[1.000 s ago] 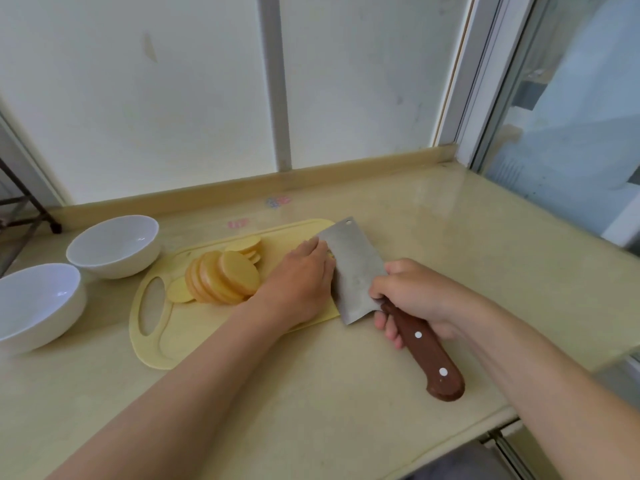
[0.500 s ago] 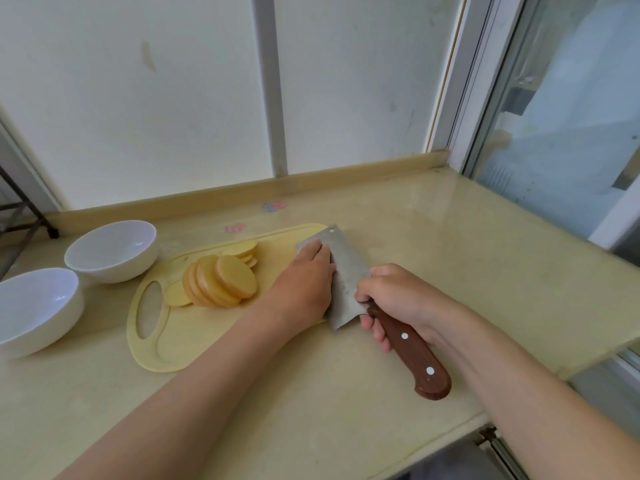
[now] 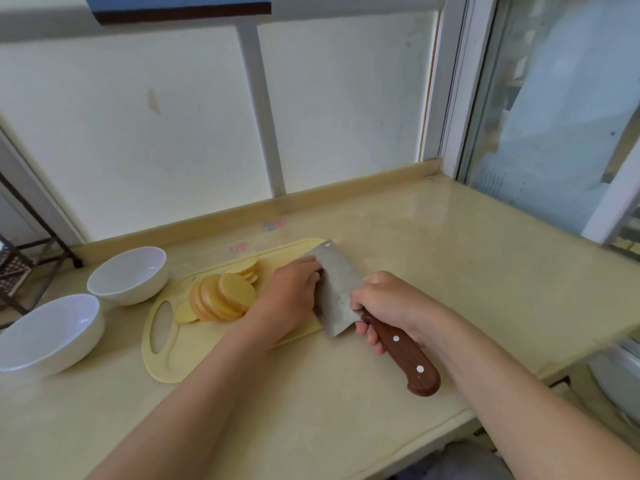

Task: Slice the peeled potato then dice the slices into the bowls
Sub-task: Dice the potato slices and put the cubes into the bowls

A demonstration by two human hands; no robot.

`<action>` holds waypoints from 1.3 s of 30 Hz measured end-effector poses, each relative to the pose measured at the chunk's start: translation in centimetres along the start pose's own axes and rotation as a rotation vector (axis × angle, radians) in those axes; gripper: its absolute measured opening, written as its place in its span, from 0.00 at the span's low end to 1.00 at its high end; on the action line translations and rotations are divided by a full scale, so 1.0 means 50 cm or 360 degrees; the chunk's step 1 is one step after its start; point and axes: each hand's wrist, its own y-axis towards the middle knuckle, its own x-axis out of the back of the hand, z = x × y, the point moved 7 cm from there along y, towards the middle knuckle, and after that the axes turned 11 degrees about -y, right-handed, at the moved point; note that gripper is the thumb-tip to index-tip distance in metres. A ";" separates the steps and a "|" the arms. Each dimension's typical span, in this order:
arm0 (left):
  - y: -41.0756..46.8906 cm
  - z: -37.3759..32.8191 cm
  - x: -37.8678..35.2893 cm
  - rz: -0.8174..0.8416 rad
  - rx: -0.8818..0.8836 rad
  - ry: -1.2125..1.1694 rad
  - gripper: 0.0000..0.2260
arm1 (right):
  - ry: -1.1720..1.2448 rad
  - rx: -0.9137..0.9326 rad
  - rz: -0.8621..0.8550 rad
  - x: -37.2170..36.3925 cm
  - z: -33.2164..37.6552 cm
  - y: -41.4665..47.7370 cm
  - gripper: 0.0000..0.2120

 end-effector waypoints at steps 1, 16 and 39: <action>-0.003 0.008 0.007 -0.0047 0.0039 -0.0072 0.10 | 0.0000 0.0009 -0.0020 0.003 -0.001 -0.003 0.05; -0.013 -0.035 -0.005 -0.0074 0.0448 -0.0575 0.16 | -0.0565 -0.0037 -0.0280 -0.031 0.026 -0.043 0.09; -0.003 -0.082 -0.047 -0.0004 0.0317 -0.0057 0.12 | -0.0121 0.0007 -0.0301 -0.017 -0.006 -0.042 0.09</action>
